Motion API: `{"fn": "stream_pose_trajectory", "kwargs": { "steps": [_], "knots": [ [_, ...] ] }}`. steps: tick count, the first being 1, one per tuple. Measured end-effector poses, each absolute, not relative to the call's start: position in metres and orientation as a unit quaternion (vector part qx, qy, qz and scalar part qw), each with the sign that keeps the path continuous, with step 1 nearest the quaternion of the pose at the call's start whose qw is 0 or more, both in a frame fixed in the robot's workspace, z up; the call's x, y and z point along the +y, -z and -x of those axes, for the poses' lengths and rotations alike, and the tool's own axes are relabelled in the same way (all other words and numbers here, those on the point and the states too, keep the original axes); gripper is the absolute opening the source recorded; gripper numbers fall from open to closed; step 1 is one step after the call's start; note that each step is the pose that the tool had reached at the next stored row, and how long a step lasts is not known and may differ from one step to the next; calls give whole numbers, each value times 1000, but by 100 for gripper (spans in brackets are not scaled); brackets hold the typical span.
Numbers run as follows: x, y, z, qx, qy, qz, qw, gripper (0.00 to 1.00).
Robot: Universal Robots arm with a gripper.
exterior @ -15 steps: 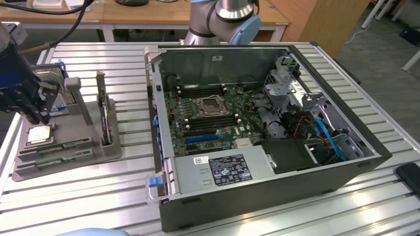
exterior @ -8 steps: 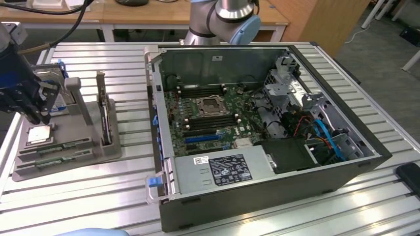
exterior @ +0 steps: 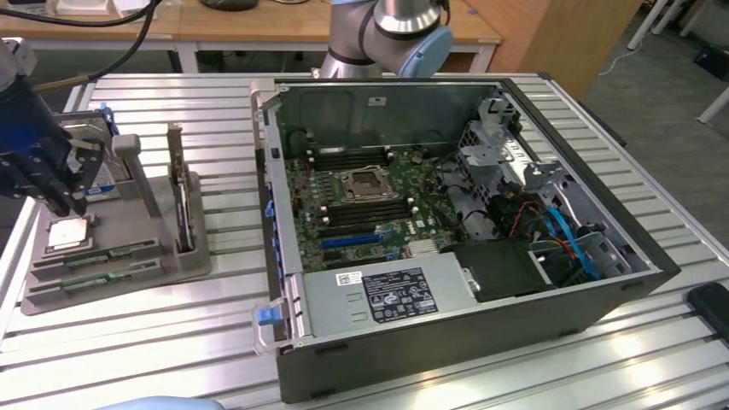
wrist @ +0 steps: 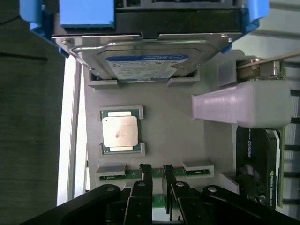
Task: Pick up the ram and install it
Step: 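Pick up the ram and move it above insertion slot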
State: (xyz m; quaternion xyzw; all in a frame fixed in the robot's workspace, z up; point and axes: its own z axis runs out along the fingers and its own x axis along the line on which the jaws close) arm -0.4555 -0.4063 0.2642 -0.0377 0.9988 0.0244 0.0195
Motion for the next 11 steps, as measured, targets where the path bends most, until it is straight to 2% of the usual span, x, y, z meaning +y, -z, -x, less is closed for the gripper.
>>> {"fn": "stream_pose_trajectory", "kwargs": {
  "steps": [11],
  "knots": [
    [-406, -263, 456, 990, -26, 138, 17, 24]
  ]
}}
